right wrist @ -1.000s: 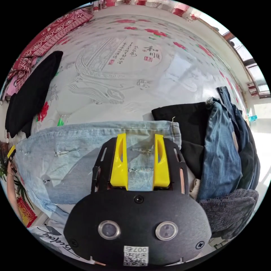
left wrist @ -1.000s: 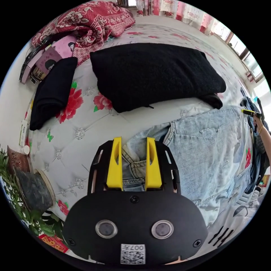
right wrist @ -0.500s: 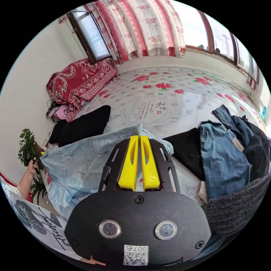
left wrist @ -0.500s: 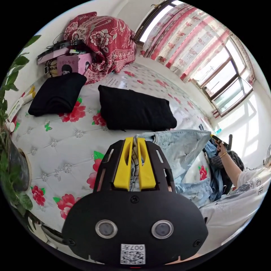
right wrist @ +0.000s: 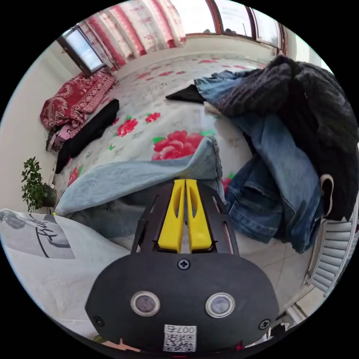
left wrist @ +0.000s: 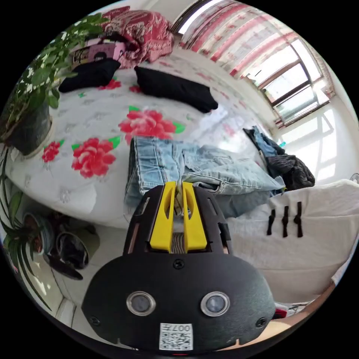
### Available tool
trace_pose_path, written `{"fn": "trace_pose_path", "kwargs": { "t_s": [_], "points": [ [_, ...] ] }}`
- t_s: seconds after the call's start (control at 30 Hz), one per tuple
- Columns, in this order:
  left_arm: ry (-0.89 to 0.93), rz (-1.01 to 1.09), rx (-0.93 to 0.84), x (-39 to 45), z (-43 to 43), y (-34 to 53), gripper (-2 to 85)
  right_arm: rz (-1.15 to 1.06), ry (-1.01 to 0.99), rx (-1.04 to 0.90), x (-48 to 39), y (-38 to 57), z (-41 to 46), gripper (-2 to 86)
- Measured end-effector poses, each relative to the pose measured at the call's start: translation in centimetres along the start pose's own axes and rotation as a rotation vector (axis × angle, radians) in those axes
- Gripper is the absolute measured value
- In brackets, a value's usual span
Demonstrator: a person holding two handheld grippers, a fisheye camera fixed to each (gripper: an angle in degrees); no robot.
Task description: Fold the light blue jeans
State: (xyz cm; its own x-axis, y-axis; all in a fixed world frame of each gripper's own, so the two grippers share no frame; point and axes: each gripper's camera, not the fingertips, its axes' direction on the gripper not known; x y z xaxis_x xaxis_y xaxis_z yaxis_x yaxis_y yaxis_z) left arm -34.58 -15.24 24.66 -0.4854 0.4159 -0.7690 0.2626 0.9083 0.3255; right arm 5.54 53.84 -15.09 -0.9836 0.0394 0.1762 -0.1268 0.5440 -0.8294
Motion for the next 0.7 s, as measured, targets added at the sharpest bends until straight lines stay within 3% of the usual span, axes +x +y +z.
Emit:
{"fn": "trace_pose_path", "kwargs": {
  "t_s": [0.07,0.13,0.4,0.53,0.7],
  "points": [
    [-0.034,-0.046,-0.128,-0.6,3.9,2.0,3.6,0.121,0.017,-0.12,2.6,4.3,3.2,0.6],
    [-0.04,-0.105,-0.106,-1.3,5.2,3.0,3.6,0.21,-0.036,-0.138,4.7,7.7,4.1,1.7],
    [-0.096,0.023,-0.147,-0.2,4.9,0.6,3.5,0.446,-0.042,0.041,12.0,7.3,1.2,5.1],
    [-0.074,-0.01,-0.105,-0.3,4.2,0.7,3.2,0.574,-0.15,0.061,15.1,7.4,2.1,4.0],
    [-0.045,0.011,-0.035,0.0,2.5,0.6,2.4,0.505,-0.166,0.032,14.5,3.9,1.8,1.4]
  ]
}}
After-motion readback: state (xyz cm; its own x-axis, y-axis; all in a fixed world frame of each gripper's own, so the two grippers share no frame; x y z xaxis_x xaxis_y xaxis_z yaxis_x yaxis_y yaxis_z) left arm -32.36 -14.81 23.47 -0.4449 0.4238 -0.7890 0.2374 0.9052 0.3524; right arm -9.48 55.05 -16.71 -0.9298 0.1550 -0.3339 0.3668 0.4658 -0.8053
